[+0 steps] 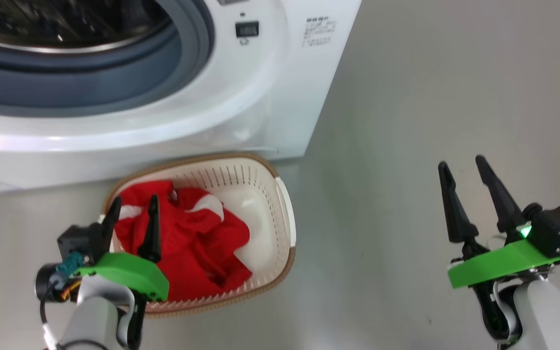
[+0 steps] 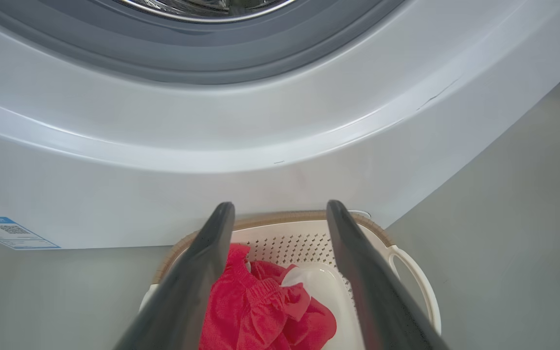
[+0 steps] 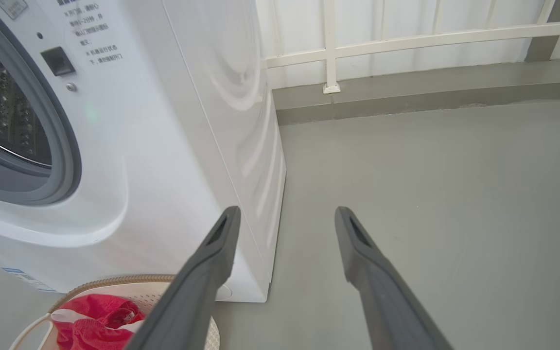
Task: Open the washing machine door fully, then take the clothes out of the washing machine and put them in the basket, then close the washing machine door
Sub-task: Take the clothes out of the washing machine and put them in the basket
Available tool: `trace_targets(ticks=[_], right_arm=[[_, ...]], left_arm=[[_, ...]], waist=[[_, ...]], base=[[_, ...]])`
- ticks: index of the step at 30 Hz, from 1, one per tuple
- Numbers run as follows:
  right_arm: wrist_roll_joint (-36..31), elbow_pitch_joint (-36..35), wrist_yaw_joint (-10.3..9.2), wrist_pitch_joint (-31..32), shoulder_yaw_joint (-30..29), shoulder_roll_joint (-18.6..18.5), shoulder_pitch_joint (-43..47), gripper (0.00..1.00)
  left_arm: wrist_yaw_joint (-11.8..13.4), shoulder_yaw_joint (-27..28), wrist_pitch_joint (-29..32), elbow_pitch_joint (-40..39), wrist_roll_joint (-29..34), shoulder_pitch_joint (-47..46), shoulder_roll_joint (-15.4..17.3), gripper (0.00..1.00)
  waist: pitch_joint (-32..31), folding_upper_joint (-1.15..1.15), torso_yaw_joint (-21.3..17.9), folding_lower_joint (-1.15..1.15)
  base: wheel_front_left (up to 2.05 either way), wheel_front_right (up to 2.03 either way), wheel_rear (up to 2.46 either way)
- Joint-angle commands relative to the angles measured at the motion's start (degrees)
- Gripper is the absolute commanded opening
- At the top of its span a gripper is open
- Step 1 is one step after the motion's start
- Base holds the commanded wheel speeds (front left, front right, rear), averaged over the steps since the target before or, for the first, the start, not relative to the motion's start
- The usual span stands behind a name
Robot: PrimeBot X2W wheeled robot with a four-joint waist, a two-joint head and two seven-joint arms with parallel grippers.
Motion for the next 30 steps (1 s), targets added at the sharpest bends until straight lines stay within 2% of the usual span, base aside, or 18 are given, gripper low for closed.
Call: trace_targets(ticks=[1, 16, 30], right_arm=[[-0.2, -0.9, 0.36, -0.4, 1.4, -0.7, 1.4, 1.0], [0.2, 0.1, 0.36, -0.4, 0.9, -1.6, 8.1, 1.0], [0.4, -0.5, 0.36, -0.4, -1.2, -2.4, 13.9, 1.0]], left_arm=[[-0.3, 1.8, -0.3, -2.0, 0.4, 2.0, 1.5, 1.0], [-0.5, 2.0, -0.3, -16.4, 0.7, 13.4, 1.5, 1.0], [-0.8, 1.9, -0.3, -26.4, 1.5, 20.7, 1.5, 1.0]], waist=[[-4.0, 0.0, 0.6, 0.0], [-14.6, 0.0, 1.8, 0.0], [-18.7, 0.0, 2.8, 0.0]], base=[[0.0, 0.0, 0.0], [0.0, 0.0, 0.0], [0.0, 0.0, 0.0]])
